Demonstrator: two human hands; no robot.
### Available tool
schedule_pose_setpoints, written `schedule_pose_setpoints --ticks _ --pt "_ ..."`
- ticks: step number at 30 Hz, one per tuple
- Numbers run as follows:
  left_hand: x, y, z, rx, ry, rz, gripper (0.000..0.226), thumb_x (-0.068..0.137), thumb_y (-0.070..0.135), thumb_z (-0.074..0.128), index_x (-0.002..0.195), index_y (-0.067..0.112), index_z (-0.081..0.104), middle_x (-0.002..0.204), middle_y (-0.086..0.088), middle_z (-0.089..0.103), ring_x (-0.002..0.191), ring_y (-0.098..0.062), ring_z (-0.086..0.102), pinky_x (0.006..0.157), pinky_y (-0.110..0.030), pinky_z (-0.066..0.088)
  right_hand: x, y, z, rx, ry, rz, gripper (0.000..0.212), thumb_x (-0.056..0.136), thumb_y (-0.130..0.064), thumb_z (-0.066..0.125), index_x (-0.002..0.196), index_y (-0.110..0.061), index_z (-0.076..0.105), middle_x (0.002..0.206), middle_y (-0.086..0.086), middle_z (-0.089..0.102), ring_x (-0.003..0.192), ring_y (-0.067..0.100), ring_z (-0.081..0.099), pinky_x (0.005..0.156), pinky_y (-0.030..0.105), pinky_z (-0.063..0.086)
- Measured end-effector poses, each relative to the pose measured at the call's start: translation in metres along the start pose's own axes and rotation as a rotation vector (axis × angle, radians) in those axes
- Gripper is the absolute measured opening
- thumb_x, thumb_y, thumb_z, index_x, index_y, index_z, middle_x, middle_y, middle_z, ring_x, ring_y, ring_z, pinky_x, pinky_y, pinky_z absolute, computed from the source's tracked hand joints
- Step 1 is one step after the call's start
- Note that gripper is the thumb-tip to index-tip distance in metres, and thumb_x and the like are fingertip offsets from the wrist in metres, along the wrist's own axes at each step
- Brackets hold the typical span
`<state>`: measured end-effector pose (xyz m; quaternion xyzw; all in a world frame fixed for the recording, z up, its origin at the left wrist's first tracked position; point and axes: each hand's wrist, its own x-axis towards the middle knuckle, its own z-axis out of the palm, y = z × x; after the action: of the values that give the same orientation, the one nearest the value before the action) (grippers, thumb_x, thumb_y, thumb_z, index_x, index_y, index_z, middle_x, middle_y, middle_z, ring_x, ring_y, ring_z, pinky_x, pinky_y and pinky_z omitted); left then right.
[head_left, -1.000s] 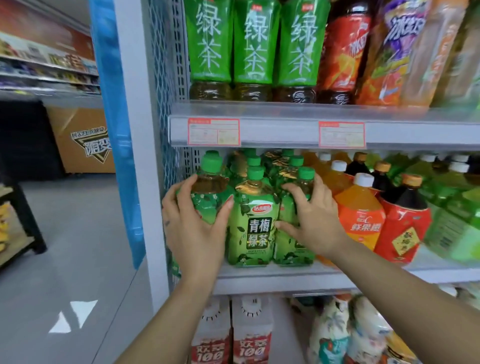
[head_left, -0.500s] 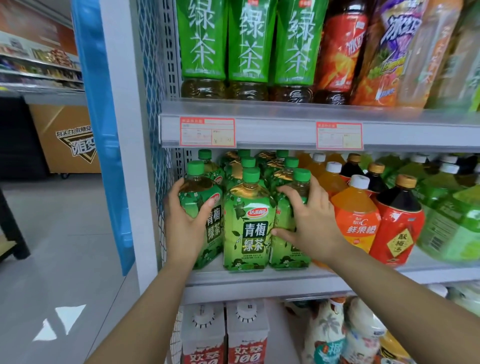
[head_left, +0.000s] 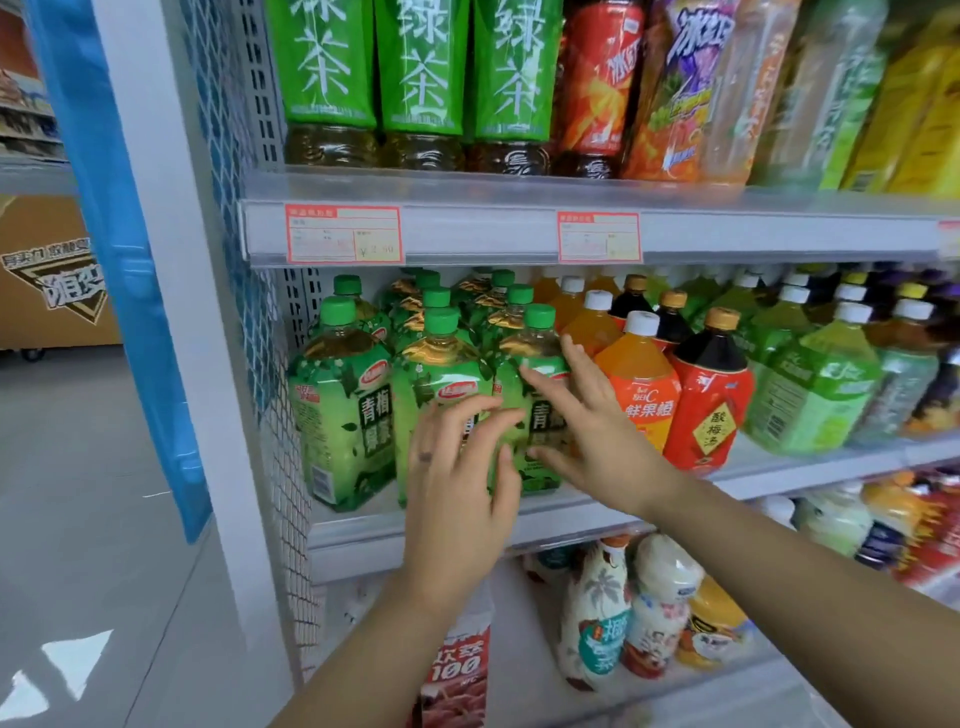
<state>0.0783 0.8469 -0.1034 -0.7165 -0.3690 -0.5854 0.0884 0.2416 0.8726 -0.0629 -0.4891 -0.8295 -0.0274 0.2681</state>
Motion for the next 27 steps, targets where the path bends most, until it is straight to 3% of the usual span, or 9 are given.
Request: schedule_pose_setpoints --ticks 2,5,9,13,17,19,23,25,27 --pt "-0.005 0.011 0.016 -0.09 -0.071 0.028 0.023 0.09 0.014 0.047 0.108 0.017 0.06 0.112 0.006 0.051 0.103 -0.016 0.054 0.09 -0.039 0.045 -0.027 0.009 -0.014 0.051 -0.034 0.018 0.052 0.086 -0.021 0.066 0.135 -0.021 0.047 0.152 0.006 0.026 0.14 0.016 0.024 0.114 0.029 0.024" --pt "-0.016 0.031 0.046 -0.238 -0.186 0.024 0.02 0.09 0.015 0.046 0.102 0.02 0.061 0.1 0.009 0.059 0.089 -0.015 0.059 0.075 -0.032 0.049 -0.071 0.023 -0.044 0.041 -0.094 0.128 0.024 0.089 -0.021 0.062 0.112 -0.021 0.065 0.112 -0.004 0.065 0.1 0.007 0.06 0.085 0.027 0.049" --pt "-0.039 0.075 0.093 -0.382 -0.412 0.053 0.02 0.087 0.021 0.045 0.099 0.025 0.06 0.094 0.011 0.065 0.082 -0.013 0.061 0.068 -0.032 0.049 -0.144 0.045 -0.084 -0.065 -0.184 0.406 0.021 0.088 -0.025 0.061 0.108 -0.02 0.067 0.102 -0.006 0.069 0.086 0.008 0.064 0.079 0.033 0.052" --pt "-0.07 0.133 0.134 -0.497 -0.647 0.17 0.024 0.085 0.025 0.045 0.098 0.024 0.064 0.097 0.011 0.065 0.083 -0.015 0.061 0.069 -0.026 0.048 -0.231 0.047 -0.129 -0.233 -0.313 0.767 0.029 0.089 -0.033 0.059 0.117 -0.025 0.062 0.114 -0.006 0.065 0.097 0.011 0.06 0.088 0.03 0.048" --pt "-0.096 0.19 0.159 -0.651 -0.765 0.301 0.024 0.084 0.031 0.05 0.101 0.024 0.066 0.097 0.009 0.064 0.091 -0.008 0.05 0.086 -0.027 0.042 -0.317 0.03 -0.178 -0.431 -0.372 1.146 0.044 0.084 -0.053 0.057 0.121 -0.031 0.057 0.123 -0.007 0.061 0.108 0.014 0.058 0.096 0.032 0.044" --pt "-0.107 0.219 0.164 -0.694 -0.851 0.338 0.033 0.086 0.042 0.043 0.105 0.028 0.066 0.101 0.011 0.063 0.097 -0.01 0.053 0.097 -0.04 0.042 -0.353 0.011 -0.2 -0.501 -0.376 1.286 0.051 0.08 -0.062 0.053 0.122 -0.033 0.056 0.123 -0.007 0.061 0.108 0.015 0.059 0.097 0.032 0.044" --pt "-0.126 0.272 0.162 -0.681 -1.074 0.436 0.035 0.095 0.051 0.036 0.12 0.036 0.056 0.119 0.019 0.056 0.11 -0.009 0.054 0.112 -0.04 0.018 -0.397 -0.034 -0.221 -0.561 -0.469 1.46 0.062 0.074 -0.076 0.045 0.121 -0.036 0.056 0.118 -0.009 0.061 0.11 0.017 0.056 0.097 0.03 0.04" --pt "-0.134 0.289 0.158 -0.673 -1.034 0.475 0.045 0.091 0.058 0.028 0.113 0.036 0.061 0.11 0.018 0.064 0.104 -0.009 0.058 0.108 -0.035 0.015 -0.411 -0.046 -0.223 -0.539 -0.495 1.5 0.078 0.061 -0.091 0.028 0.108 -0.038 0.061 0.103 -0.013 0.065 0.101 0.016 0.059 0.091 0.033 0.043" --pt "-0.142 0.298 0.159 -0.703 -0.926 0.465 0.051 0.087 0.058 0.027 0.096 0.032 0.069 0.079 0.013 0.07 0.08 -0.011 0.064 0.099 -0.032 0.023 -0.425 -0.051 -0.226 -0.527 -0.474 1.521 0.093 0.053 -0.097 0.012 0.093 -0.031 0.065 0.081 -0.013 0.065 0.081 0.013 0.061 0.079 0.031 0.047"
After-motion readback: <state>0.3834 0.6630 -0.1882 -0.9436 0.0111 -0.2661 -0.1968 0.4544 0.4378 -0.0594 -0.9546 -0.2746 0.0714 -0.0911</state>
